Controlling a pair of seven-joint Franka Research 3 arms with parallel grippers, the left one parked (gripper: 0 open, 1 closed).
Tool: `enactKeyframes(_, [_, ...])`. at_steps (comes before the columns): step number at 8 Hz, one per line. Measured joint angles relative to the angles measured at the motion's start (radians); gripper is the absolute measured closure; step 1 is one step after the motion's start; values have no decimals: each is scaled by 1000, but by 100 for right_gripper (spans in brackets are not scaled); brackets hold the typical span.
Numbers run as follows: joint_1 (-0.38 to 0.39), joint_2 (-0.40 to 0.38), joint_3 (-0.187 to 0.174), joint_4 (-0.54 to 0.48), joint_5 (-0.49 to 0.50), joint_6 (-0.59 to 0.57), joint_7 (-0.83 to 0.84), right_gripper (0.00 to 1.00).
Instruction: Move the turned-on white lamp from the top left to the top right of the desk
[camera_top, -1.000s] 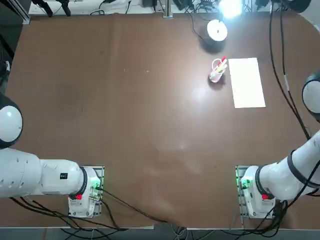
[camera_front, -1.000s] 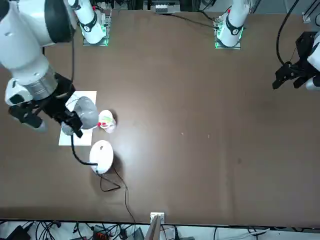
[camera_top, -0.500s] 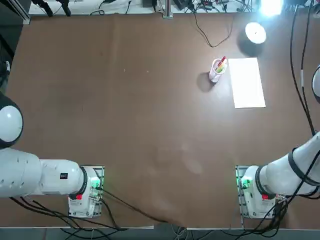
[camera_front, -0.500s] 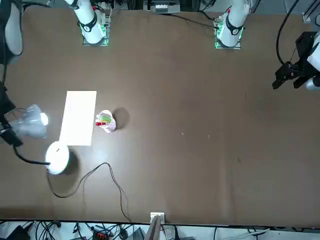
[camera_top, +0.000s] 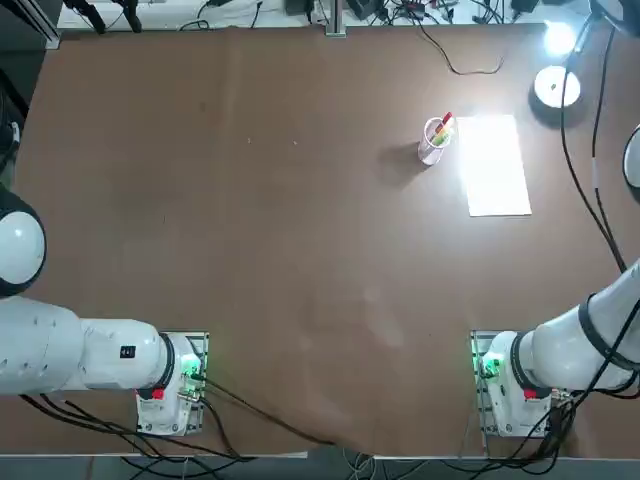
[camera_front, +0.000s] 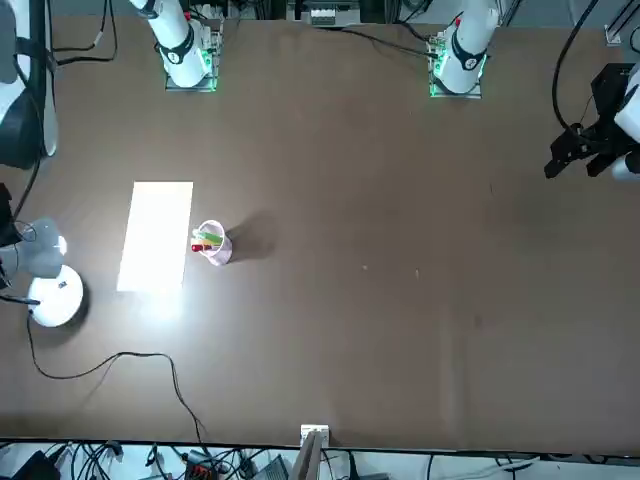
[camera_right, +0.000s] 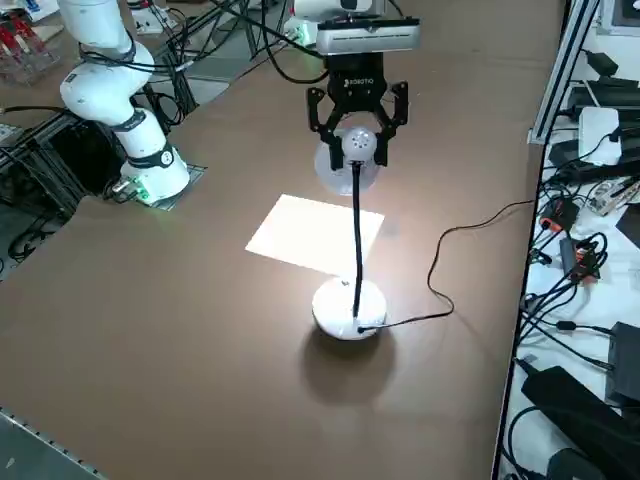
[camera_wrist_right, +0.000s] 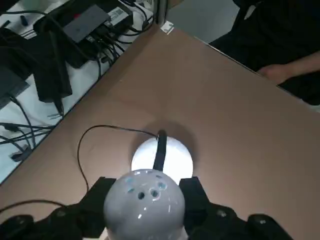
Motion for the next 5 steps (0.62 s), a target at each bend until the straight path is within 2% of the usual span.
enactKeyframes(2, [-37,-63,-1,-118,34,146,2,27])
enactKeyframes(5, [-51,-99,-1,-204,40,237,2,27])
